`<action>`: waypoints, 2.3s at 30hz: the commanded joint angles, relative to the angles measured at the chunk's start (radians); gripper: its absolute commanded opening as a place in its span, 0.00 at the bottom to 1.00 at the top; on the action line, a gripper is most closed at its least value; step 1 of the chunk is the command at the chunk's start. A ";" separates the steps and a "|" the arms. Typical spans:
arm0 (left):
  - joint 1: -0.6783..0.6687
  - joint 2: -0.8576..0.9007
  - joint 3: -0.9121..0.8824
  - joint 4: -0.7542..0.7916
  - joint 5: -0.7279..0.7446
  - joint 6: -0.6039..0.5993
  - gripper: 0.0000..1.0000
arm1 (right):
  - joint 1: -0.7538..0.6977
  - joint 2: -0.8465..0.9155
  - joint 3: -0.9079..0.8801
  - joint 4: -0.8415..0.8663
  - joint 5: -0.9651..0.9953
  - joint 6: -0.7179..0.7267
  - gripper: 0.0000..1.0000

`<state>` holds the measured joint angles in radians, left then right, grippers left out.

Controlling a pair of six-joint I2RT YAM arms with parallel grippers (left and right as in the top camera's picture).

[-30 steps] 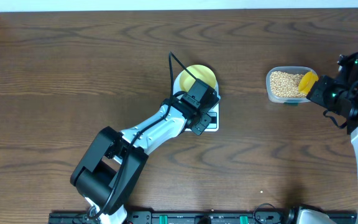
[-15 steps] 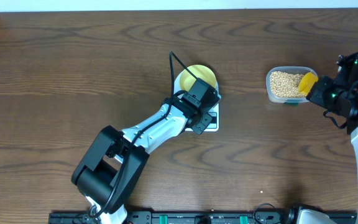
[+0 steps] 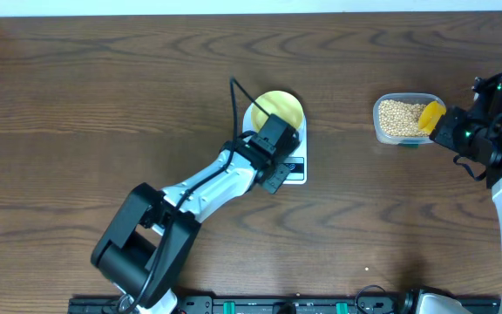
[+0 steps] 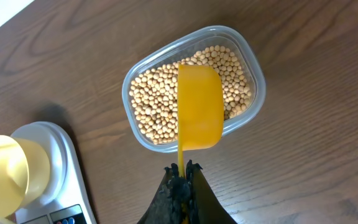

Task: Scoop item into bowl and weigh 50g on scale
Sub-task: 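Withdraw the left gripper from the scale back toward its side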

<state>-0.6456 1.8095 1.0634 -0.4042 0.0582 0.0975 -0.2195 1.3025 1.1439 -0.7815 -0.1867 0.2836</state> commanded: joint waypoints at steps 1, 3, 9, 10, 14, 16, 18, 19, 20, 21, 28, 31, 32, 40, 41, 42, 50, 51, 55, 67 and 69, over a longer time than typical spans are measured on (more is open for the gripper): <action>0.007 -0.062 -0.023 -0.010 -0.040 -0.051 0.24 | 0.004 0.005 0.019 0.003 0.001 -0.012 0.01; 0.007 -0.105 -0.023 -0.011 -0.040 -0.089 0.31 | 0.004 0.005 0.019 0.003 0.001 -0.012 0.01; 0.008 -0.244 -0.023 -0.012 0.007 -0.129 0.42 | 0.004 0.005 0.019 0.000 0.000 -0.012 0.01; 0.008 -0.271 -0.023 -0.011 0.032 -0.129 0.45 | 0.004 0.005 0.019 0.002 0.001 -0.013 0.01; 0.012 -0.393 -0.023 -0.014 0.117 -0.130 0.55 | 0.005 0.005 0.019 -0.003 0.000 -0.031 0.01; 0.022 -0.444 -0.023 -0.022 0.142 -0.132 0.55 | 0.004 0.005 0.019 -0.014 0.000 -0.032 0.01; 0.049 -0.501 -0.023 -0.037 0.140 -0.155 0.55 | 0.004 0.005 0.019 -0.019 0.000 -0.031 0.01; 0.066 -0.523 -0.023 -0.045 0.140 -0.156 0.56 | 0.004 0.005 0.019 -0.019 0.000 -0.031 0.01; 0.088 -0.544 -0.023 -0.056 0.140 -0.156 0.58 | 0.004 0.005 0.019 -0.020 0.000 -0.031 0.01; 0.114 -0.563 -0.023 -0.067 0.140 -0.156 0.60 | 0.004 0.005 0.019 -0.021 0.000 -0.031 0.01; 0.332 -0.643 -0.024 -0.164 0.137 -0.193 0.92 | 0.004 0.005 0.019 -0.016 0.000 -0.057 0.01; 0.409 -0.636 -0.024 -0.206 0.132 -0.192 0.92 | 0.004 0.005 0.019 -0.015 0.000 -0.057 0.01; 0.424 -0.632 -0.024 -0.215 0.132 -0.192 0.93 | 0.004 0.005 0.019 -0.015 0.000 -0.057 0.01; 0.497 -0.593 -0.024 -0.247 0.132 -0.192 0.93 | 0.004 0.005 0.019 -0.015 0.001 -0.057 0.01; 0.497 -0.590 -0.024 -0.246 0.132 -0.192 0.93 | 0.004 0.005 0.019 -0.014 0.001 -0.057 0.01; 0.497 -0.588 -0.024 -0.247 0.133 -0.192 0.93 | 0.004 0.005 0.019 -0.014 0.001 -0.057 0.01; 0.497 -0.582 -0.024 -0.247 0.057 -0.182 0.93 | 0.004 0.005 0.019 -0.014 0.056 -0.058 0.01; 0.497 -0.582 -0.024 -0.247 0.058 -0.182 0.93 | 0.004 0.005 0.019 -0.014 0.058 -0.070 0.01; 0.497 -0.582 -0.024 -0.247 0.057 -0.182 0.93 | 0.004 0.005 0.019 -0.015 0.058 -0.181 0.01; 0.497 -0.571 -0.024 -0.293 0.101 -0.181 0.93 | 0.004 0.005 0.019 0.009 0.058 -0.241 0.01; 0.497 -0.559 -0.024 -0.315 0.196 -0.156 0.93 | 0.004 0.005 0.019 0.040 0.064 -0.241 0.01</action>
<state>-0.1524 1.2285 1.0416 -0.6971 0.1471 -0.0822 -0.2195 1.3025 1.1442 -0.7677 -0.1368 0.0666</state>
